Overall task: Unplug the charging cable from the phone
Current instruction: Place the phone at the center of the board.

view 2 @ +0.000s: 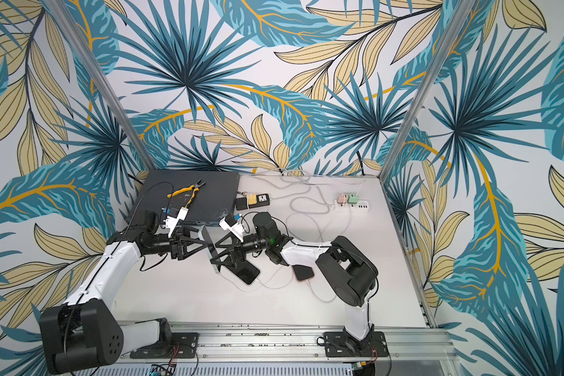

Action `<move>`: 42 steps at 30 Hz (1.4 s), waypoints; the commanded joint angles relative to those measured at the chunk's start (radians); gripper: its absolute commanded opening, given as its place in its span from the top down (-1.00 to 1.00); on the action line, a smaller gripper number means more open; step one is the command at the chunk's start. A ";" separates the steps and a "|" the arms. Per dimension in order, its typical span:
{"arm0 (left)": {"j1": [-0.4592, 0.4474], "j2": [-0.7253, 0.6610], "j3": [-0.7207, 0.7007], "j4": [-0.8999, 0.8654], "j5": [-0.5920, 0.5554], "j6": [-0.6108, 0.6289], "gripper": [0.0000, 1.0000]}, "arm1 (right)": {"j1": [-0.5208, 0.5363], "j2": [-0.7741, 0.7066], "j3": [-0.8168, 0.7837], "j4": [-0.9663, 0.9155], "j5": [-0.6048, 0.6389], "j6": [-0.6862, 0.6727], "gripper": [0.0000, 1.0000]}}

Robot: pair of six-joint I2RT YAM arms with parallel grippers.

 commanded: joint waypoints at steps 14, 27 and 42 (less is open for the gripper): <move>0.000 0.019 0.075 -0.153 0.060 0.154 0.91 | 0.017 0.043 0.025 0.031 -0.076 0.010 -0.69; 0.000 0.024 0.093 -0.218 0.049 0.228 0.39 | 0.017 0.012 -0.014 0.069 -0.056 0.018 -0.07; 0.095 0.051 0.108 -0.087 -0.017 0.038 -1.00 | 0.035 -0.015 0.031 -0.343 0.172 -0.125 0.18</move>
